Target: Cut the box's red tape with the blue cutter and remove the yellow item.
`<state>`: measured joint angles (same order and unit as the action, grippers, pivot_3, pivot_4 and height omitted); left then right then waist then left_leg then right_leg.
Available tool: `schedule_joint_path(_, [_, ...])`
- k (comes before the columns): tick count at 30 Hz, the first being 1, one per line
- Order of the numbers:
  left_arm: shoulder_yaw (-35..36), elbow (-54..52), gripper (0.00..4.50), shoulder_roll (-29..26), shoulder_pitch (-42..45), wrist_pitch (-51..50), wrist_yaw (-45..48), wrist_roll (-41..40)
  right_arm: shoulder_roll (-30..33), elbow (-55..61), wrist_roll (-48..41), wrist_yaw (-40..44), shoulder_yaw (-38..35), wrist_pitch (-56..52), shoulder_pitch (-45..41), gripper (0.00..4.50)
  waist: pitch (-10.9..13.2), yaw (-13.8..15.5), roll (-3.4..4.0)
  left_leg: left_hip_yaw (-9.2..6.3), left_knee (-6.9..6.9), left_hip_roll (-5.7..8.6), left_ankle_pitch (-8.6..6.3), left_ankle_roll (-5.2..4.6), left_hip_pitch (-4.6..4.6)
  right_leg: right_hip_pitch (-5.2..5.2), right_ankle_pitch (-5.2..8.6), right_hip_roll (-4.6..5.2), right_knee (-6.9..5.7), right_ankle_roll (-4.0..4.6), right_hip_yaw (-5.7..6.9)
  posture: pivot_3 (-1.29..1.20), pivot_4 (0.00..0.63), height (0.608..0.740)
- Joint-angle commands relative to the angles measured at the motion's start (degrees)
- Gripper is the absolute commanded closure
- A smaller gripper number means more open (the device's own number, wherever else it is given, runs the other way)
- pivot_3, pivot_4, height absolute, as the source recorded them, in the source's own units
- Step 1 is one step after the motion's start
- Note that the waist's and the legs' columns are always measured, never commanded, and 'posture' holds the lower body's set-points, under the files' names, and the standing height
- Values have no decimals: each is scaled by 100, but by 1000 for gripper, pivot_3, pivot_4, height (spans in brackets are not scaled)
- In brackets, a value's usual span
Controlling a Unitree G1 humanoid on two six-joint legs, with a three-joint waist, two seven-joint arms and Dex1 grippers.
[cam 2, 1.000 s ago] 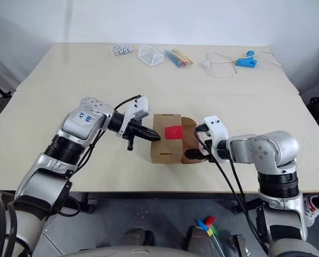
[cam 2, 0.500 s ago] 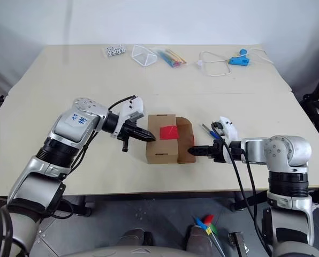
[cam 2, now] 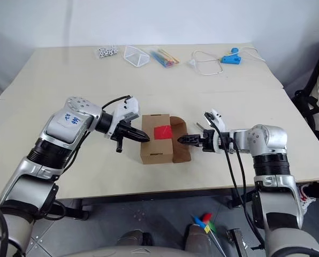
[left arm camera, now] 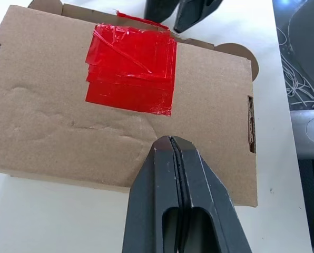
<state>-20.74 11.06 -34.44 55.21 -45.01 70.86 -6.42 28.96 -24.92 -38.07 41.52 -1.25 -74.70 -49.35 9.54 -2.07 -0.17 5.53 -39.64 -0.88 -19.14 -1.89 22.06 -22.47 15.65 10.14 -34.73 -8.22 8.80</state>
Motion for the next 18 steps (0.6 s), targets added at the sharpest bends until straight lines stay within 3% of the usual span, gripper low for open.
schedule_joint_path(1, [-384, 22, 4500, -90, -268, -167, 93, 136, -135, -319, 271, 203, 315, 144, -40, 49, 0, -5, 0, 0, 0, -2, 0, 1, 0, -1, 0, -1, 0, 1, 0, 0, 150, 740])
schedule_joint_path(5, [-397, 32, 4500, -89, -239, -167, 74, 149, -210, -424, 445, 445, 553, 207, -96, 49, 0, -9, 1, 1, 1, -2, 0, 2, 0, -2, 0, -2, 0, 1, -2, 0, 150, 740])
schedule_joint_path(7, [-391, 74, 4500, -86, -212, -146, 61, 162, -196, -416, 508, 535, 582, 235, -100, 557, 0, -9, 1, 1, 2, -3, 0, 3, -1, -2, 1, -3, 0, 2, -2, 0, 150, 740])
schedule_joint_path(18, [-398, 234, 4500, -38, -162, -39, 53, 198, -239, -632, 787, 497, 334, 278, -226, 4258, 5, 6, 10, 2, 12, -1, 0, 7, 0, -7, 1, -3, 2, 3, -2, 0, 150, 740])
